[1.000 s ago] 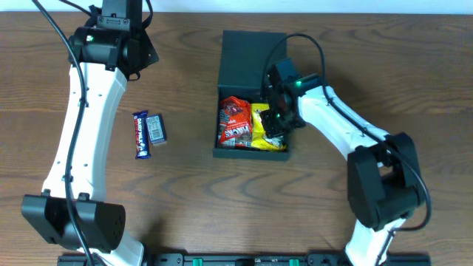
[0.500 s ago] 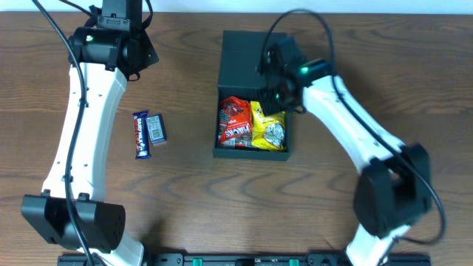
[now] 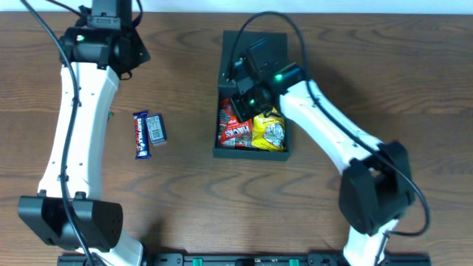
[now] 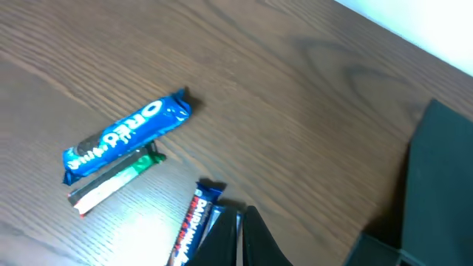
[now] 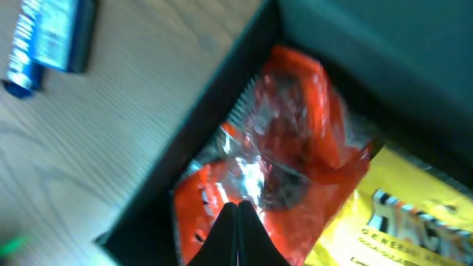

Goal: Pack container

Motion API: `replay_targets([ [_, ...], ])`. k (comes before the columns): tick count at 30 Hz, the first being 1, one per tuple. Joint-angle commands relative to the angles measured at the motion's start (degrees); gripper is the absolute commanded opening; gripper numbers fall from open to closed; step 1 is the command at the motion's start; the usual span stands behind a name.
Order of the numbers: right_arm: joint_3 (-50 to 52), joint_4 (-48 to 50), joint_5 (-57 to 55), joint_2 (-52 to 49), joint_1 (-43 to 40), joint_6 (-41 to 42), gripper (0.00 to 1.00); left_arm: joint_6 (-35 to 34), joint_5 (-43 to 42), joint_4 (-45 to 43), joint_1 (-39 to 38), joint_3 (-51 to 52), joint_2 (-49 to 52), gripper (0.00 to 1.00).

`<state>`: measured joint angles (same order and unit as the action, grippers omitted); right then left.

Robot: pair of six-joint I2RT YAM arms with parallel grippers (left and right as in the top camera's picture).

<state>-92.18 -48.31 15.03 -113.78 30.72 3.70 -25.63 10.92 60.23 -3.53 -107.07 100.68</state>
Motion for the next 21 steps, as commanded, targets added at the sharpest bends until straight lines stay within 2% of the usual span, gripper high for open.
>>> replay_targets([
  [1,0.17,-0.61,-1.51,-1.95,-0.09,0.50,0.02,0.37,1.05,0.42,1.03,-0.68,-1.01,0.06],
  [13,0.17,-1.40,-1.44,-10.91,1.42,0.57,0.01,0.37,1.05,0.42,1.05,-0.68,-0.92,0.06],
  [21,0.20,0.02,-1.27,-11.93,1.97,0.48,0.02,0.35,-0.13,0.37,1.05,-0.66,0.39,0.06],
])
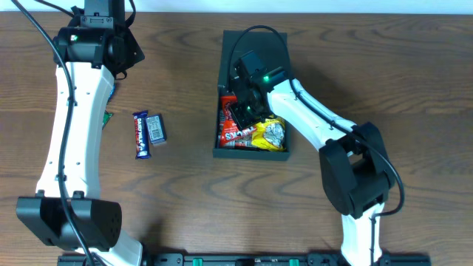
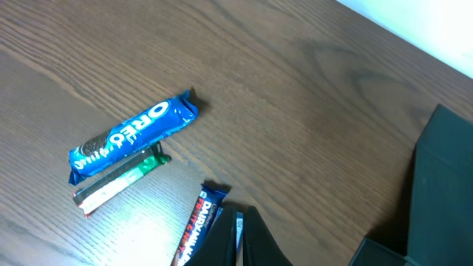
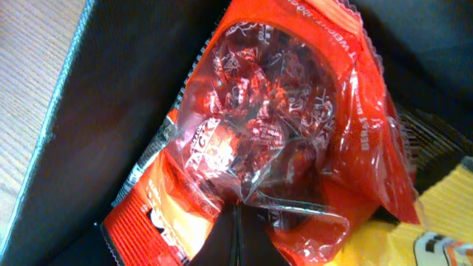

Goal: Pack container

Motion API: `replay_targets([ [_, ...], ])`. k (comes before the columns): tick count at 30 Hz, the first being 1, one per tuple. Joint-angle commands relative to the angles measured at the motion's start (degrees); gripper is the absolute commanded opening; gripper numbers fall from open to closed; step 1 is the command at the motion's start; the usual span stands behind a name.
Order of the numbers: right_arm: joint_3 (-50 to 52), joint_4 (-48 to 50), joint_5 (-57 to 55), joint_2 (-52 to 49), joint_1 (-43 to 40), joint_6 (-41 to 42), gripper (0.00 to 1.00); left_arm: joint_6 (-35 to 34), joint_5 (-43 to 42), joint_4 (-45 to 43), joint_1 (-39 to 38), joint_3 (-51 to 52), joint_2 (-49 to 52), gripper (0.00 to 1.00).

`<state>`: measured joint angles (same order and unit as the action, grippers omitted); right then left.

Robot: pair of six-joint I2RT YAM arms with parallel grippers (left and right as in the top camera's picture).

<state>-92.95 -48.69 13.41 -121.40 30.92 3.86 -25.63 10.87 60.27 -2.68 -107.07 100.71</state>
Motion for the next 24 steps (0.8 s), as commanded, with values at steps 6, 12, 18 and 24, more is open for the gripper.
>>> replay_targets([
  [6,0.96,1.03,0.83,-6.88,2.64,0.35,0.02,0.35,-1.79,0.35,0.20,-0.66,2.51,0.06],
  [12,0.59,1.01,9.20,-6.32,2.80,-1.49,0.01,0.35,-1.79,0.13,0.17,-0.66,3.13,0.06],
  [18,-0.98,-0.50,12.55,-3.82,1.88,-2.84,0.02,0.35,-1.99,0.61,0.13,-0.66,3.13,0.06],
  [24,-1.01,-0.98,9.09,-0.72,0.28,-2.84,0.02,0.37,-8.04,3.15,0.04,3.65,3.19,0.06],
])
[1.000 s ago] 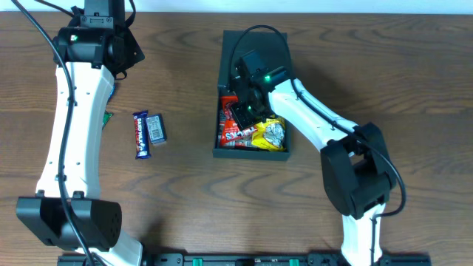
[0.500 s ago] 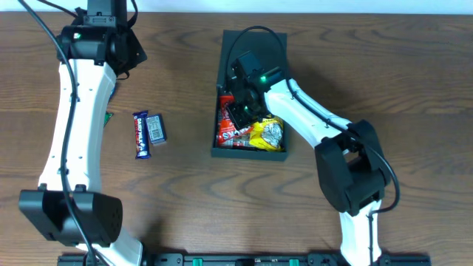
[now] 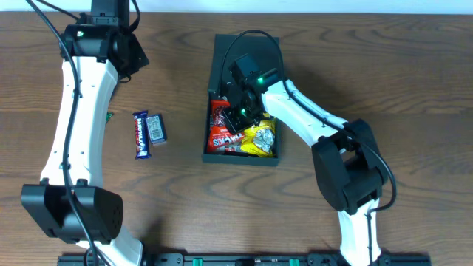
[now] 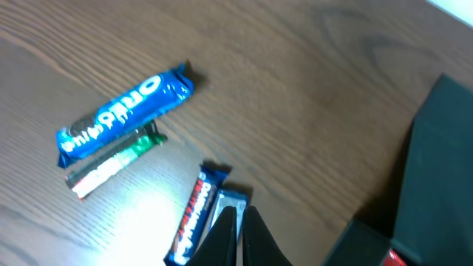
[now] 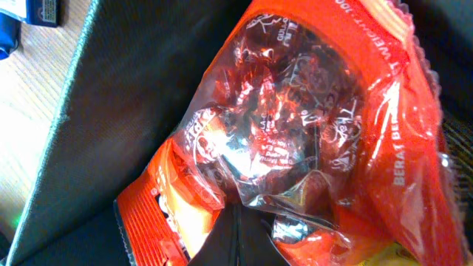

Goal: Pack container

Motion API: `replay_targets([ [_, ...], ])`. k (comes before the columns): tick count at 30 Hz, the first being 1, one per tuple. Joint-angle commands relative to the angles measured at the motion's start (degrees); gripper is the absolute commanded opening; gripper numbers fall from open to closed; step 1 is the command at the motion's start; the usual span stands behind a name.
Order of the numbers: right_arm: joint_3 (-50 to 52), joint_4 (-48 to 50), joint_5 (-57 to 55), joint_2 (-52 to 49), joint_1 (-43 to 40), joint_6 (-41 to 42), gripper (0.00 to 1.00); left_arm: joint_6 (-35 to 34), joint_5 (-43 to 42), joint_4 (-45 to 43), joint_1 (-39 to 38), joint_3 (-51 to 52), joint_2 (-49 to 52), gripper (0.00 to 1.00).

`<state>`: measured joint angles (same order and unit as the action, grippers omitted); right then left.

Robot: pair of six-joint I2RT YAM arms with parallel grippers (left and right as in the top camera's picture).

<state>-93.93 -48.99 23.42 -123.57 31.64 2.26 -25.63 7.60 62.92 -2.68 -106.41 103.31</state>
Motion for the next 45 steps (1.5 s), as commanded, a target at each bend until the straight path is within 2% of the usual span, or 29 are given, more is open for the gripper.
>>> replay_targets([
  [1,-0.04,-0.68,-0.96,1.81,-0.68,-1.27,0.02,0.37,-7.56,0.22,0.00,5.49,0.59,0.06],
  [8,-0.04,-0.61,-0.96,1.99,-1.57,-1.25,0.02,0.33,-22.82,-5.29,-0.46,28.22,0.57,0.06],
  [13,-0.04,-0.33,-1.62,1.99,-1.57,-1.22,0.01,-0.63,-34.95,-13.46,-2.05,37.16,0.57,0.06],
  [16,-0.04,-0.26,-1.62,1.99,-1.57,-1.09,0.01,-2.54,-38.58,-18.05,-3.89,41.03,0.57,0.06],
  [26,-0.04,1.75,-2.54,1.95,-0.63,0.92,0.02,-8.76,-39.65,-24.04,-9.79,42.23,0.57,0.06],
  [40,-0.02,3.19,-5.99,-0.96,2.05,3.76,0.02,-9.29,-40.24,-26.23,-10.47,42.23,0.57,0.06],
  [45,-0.04,3.17,0.26,-0.94,1.95,5.01,0.02,-9.29,-40.24,-26.99,-10.47,42.23,0.57,0.06],
])
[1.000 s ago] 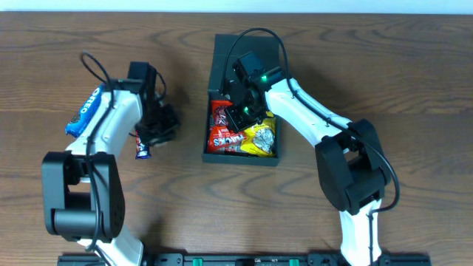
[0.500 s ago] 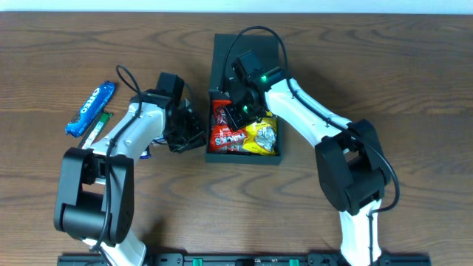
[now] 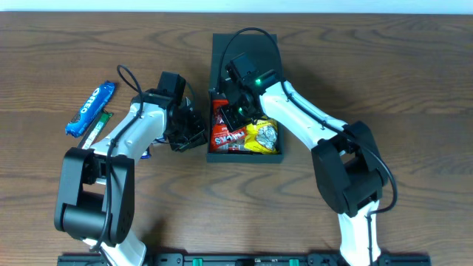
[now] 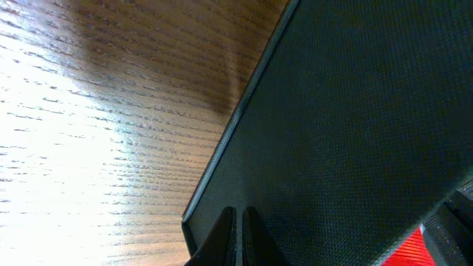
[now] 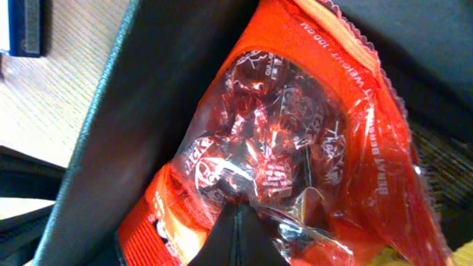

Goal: Pack container

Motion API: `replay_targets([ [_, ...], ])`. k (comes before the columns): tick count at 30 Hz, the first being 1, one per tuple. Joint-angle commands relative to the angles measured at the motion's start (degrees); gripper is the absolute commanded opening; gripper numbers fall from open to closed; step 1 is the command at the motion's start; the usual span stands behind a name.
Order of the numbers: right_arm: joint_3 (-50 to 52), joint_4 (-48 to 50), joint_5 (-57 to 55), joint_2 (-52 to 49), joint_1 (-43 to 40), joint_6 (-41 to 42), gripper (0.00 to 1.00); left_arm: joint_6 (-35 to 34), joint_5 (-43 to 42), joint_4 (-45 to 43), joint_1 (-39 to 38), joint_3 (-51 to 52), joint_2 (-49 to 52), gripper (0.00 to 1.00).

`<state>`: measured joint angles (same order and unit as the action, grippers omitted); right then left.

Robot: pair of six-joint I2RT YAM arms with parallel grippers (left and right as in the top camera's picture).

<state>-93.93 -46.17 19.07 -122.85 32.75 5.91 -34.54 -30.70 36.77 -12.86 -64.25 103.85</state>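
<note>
The black container [image 3: 246, 52] lies mid-table, holding a red candy bag [image 3: 225, 127] and a yellow snack bag [image 3: 261, 137] at its near end. My right gripper [image 3: 238, 112] is inside it, shut, its tips [image 5: 238, 214] pressed into the red candy bag [image 5: 295, 125]; whether it pinches the film cannot be told. My left gripper [image 3: 194, 137] is shut, low against the outside of the container's left wall [image 4: 355, 133], tips [image 4: 239, 222] at the wall's edge. A blue Oreo pack [image 3: 91, 108] and a green stick [image 3: 96, 130] lie far left.
Blue chocolate bars lie under my left arm, with only a sliver [image 3: 145, 154] showing overhead and a corner of one bar [image 5: 26, 26] in the right wrist view. The far half of the container holds nothing visible. Bare wood [image 4: 89, 111] lies left of the wall.
My left gripper has come from the table's far left corner down to the container's left wall. The Oreo pack now shows overhead, and the arm covers the chocolate bars. The container sits straighter.
First my right gripper was shut over the red bag in the container, and my left hung at the far left. Then the right sat deeper on the bag. Later the container stood shifted left and skewed. Now my left gripper is at its left wall.
</note>
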Motion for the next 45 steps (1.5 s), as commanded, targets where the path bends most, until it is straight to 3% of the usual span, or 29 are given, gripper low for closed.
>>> replay_targets([
  [1,-0.04,0.33,4.61,-1.66,0.94,1.36,0.01,-0.37,-1.95,-0.87,-0.28,0.07,0.02,0.06],
  [17,-3.98,-17.92,-2.84,8.11,-0.66,0.17,0.02,-0.35,-1.95,-1.27,-0.24,0.07,0.02,0.06],
  [32,13.70,-1.70,-2.97,7.34,0.59,1.25,0.02,-0.35,-1.97,-1.25,-0.24,0.07,0.02,0.06],
  [40,14.21,2.67,-1.68,7.34,2.01,1.31,0.02,-0.37,-1.97,-1.25,-0.24,0.07,0.02,0.06],
  [45,11.19,-0.17,-1.73,8.66,1.33,1.25,0.02,-0.33,-1.95,-1.27,-0.22,0.02,0.02,0.06],
])
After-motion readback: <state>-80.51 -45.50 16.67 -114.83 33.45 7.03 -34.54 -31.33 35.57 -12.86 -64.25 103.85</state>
